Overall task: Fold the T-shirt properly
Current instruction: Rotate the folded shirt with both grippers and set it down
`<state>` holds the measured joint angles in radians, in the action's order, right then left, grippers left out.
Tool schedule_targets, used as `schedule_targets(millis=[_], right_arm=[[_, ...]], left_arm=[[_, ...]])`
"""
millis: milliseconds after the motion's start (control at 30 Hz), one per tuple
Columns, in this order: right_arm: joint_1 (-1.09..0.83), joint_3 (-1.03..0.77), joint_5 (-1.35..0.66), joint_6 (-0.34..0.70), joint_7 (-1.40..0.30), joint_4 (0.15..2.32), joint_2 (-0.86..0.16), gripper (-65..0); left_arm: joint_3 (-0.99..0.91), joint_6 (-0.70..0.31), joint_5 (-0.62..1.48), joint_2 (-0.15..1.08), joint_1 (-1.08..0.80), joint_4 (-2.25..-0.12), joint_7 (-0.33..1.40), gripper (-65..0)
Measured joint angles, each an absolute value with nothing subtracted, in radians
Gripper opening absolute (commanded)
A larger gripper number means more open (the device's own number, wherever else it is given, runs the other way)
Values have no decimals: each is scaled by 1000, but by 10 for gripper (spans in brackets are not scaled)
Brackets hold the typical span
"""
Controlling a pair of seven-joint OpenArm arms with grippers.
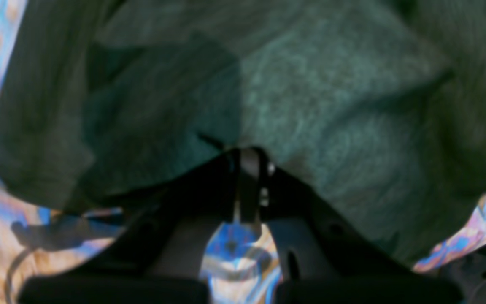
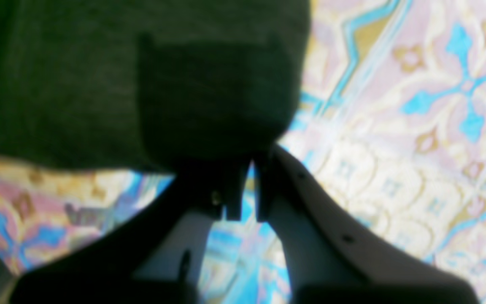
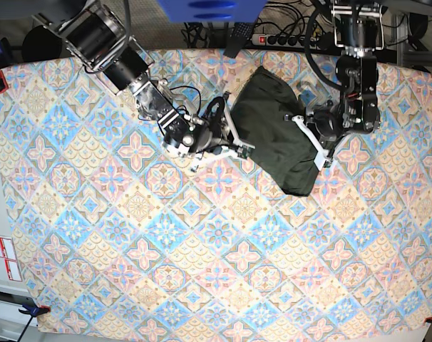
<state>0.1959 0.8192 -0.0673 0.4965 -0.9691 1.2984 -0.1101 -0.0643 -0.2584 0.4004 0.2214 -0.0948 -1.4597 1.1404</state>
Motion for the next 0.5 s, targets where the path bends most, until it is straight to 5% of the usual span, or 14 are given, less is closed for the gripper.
schedule_targets(millis=[500], right_arm=[[57, 768, -64, 501, -990, 1528, -278, -612]], left_arm=[[190, -251, 226, 228, 137, -1335, 1136, -650]])
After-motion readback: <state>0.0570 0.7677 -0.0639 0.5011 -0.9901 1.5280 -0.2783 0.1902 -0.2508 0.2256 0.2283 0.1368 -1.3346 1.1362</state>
